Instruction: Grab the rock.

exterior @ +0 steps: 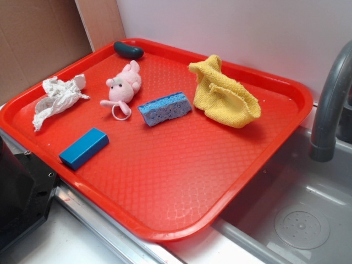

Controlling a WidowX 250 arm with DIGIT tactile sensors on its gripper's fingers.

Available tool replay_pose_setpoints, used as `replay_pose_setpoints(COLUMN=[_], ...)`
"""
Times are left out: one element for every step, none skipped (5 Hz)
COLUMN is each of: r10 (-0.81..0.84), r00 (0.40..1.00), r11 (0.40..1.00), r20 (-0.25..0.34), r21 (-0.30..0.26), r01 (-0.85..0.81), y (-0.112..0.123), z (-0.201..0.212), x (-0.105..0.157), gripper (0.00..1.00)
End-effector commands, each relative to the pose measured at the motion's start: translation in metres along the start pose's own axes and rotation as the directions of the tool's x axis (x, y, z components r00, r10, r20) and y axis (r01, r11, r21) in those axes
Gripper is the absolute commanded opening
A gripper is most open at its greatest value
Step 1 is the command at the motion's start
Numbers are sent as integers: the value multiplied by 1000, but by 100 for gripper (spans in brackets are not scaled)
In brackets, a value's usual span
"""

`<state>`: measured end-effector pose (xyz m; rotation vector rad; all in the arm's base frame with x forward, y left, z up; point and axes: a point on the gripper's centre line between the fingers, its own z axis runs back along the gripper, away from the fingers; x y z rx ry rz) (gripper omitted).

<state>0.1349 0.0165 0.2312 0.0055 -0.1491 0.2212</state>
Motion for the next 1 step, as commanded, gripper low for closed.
replay_pose_setpoints(r10=[-12], r00=[1000], r11=[999], r20=[-3], r21=[31], r01=[13], y=[-34], z=[-3], x=[-1], gripper=[0])
